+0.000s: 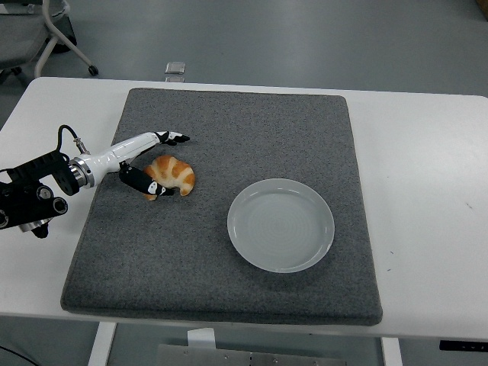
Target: Place the bread on the plate
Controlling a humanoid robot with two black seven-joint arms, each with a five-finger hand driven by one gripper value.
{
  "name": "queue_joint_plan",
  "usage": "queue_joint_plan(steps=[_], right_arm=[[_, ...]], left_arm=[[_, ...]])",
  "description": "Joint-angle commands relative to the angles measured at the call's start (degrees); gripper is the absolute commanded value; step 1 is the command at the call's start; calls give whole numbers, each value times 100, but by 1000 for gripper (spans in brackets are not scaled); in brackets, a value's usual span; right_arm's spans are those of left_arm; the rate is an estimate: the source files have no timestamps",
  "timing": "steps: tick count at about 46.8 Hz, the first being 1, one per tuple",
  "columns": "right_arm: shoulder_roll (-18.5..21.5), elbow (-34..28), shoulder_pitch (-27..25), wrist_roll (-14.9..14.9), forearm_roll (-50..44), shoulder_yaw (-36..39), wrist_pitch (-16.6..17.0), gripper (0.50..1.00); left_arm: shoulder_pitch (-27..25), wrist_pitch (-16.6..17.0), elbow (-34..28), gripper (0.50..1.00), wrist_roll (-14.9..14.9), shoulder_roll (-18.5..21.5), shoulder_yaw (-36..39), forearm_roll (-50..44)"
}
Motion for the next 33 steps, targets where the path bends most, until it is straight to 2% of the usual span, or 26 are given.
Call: queue_joint_plan(steps=[1,3,10,12,16,18,24,33], right_arm=[[0,1,0,0,-5,0,-1,930],[0,1,0,0,-5,0,-1,930],[0,1,0,0,-5,0,-1,930],[0,1,0,0,4,0,-1,930],[0,1,0,0,4,0,-1,930],[0,1,0,0,4,0,-1,930],[0,1,0,0,4,0,-1,930],[0,1,0,0,4,0,-1,930]], left_arm=[[95,-1,45,864,-3,-36,-119,-23],[113,-10,54,851,-3,-36,-207,-23],[157,-18,63,726,-3,-36,-233,3],[166,-27,63,667,-3,-36,-216,3],[192,-45,63,602,-3,-27,-225,3],[192,-45,63,549,-3,-27,-233,3],[183,-36,45,500,-12,-18,-269,-14],[157,-45,28,500,-21,35,-497,3]])
